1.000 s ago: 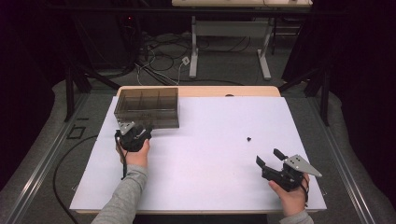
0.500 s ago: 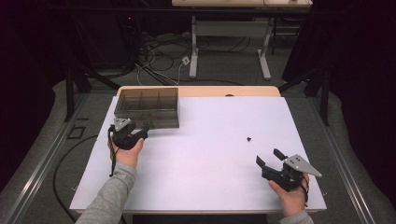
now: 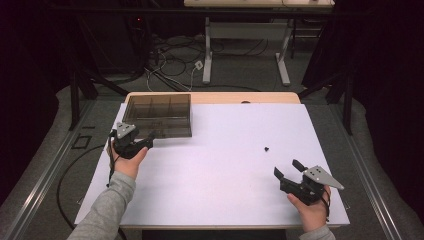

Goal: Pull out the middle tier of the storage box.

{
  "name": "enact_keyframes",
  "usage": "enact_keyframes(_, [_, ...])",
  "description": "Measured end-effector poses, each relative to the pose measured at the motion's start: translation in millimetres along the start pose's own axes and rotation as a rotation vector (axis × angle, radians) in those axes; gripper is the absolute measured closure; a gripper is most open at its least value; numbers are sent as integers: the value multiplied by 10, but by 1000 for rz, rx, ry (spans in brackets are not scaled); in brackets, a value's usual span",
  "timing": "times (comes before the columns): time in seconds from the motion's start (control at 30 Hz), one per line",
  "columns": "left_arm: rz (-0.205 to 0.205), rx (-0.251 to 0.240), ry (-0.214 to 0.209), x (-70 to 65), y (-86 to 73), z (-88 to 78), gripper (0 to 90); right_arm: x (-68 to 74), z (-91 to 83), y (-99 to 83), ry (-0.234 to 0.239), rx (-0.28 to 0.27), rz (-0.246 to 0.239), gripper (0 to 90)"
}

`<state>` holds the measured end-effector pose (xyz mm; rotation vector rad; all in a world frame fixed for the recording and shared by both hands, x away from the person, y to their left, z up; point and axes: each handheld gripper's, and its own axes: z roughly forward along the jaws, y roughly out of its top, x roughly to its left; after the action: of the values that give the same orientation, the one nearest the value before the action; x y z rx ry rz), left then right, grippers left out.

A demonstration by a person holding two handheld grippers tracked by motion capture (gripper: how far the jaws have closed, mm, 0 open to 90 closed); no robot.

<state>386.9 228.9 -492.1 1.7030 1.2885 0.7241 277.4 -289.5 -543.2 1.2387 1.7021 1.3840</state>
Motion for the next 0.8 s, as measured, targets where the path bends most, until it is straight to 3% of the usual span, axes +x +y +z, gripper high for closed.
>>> enact_keyframes(0.27, [78,43,-8,57,86,-64,361,1,-3,-1,-1,2,-5,231])
enact_keyframes(0.4, [146,32,-9,99,129,-90,361,2,-4,-1,0,4,-12,231])
enact_keyframes(0.53, [207,72,0,132,178,-107,363,2,-4,-1,2,3,-10,231])
enact_keyframes(0.8, [417,148,33,170,280,-114,444,9,-3,-3,1,5,-4,231])
